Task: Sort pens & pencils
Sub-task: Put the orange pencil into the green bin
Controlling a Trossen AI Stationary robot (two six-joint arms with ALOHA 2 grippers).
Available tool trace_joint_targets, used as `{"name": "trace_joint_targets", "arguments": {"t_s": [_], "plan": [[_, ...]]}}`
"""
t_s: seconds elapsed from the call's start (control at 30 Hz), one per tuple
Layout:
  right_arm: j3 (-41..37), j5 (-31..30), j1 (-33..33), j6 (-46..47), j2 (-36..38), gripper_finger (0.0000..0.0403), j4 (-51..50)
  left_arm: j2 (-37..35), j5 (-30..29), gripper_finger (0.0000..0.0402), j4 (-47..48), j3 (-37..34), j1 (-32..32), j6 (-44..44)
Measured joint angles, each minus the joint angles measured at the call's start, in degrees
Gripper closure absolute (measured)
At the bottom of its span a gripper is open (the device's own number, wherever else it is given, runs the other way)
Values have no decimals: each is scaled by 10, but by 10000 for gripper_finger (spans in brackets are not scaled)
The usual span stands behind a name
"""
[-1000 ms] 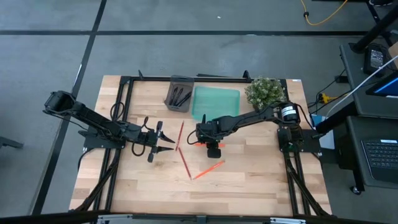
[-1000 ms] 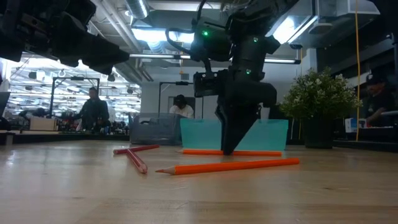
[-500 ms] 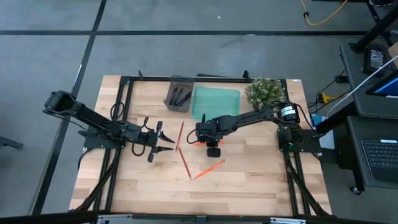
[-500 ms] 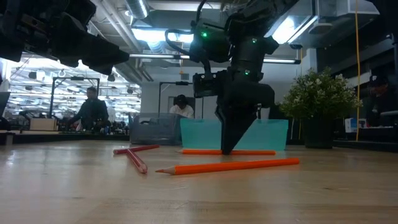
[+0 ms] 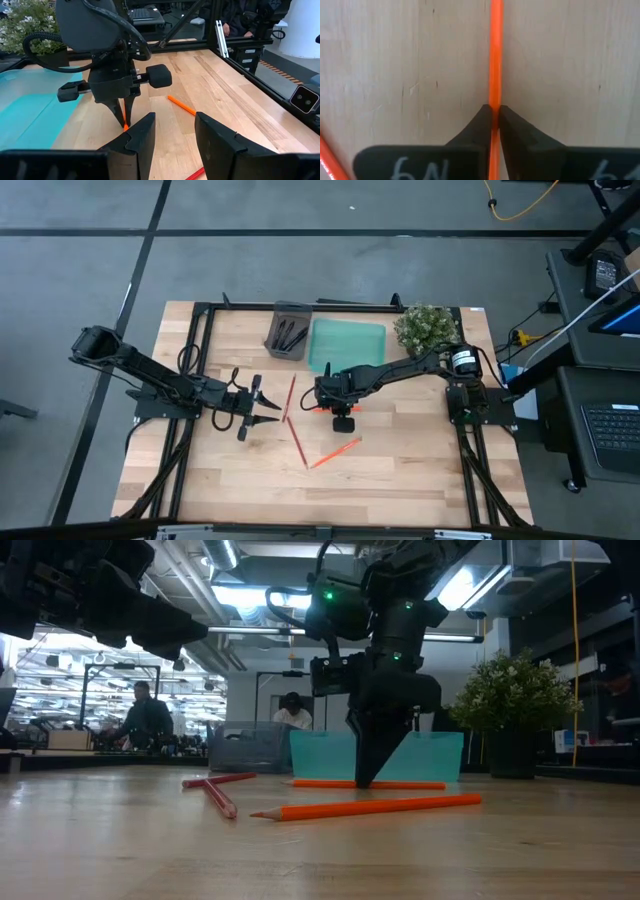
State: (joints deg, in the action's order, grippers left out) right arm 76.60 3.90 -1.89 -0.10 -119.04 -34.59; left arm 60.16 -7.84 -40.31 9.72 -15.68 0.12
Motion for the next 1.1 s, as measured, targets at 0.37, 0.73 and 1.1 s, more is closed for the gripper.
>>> {"name": "trace_joint_targets", "arguments": {"t_s": [0.37,0.73,1.1], "plan": [[0,7,0,0,0,375,0,0,0,269,0,0,0,0],[0,11,4,0,0,379,0,0,0,269,0,0,0,0],[15,11,6,12,16,383,-16,0,0,269,2,0,0,0]]}}
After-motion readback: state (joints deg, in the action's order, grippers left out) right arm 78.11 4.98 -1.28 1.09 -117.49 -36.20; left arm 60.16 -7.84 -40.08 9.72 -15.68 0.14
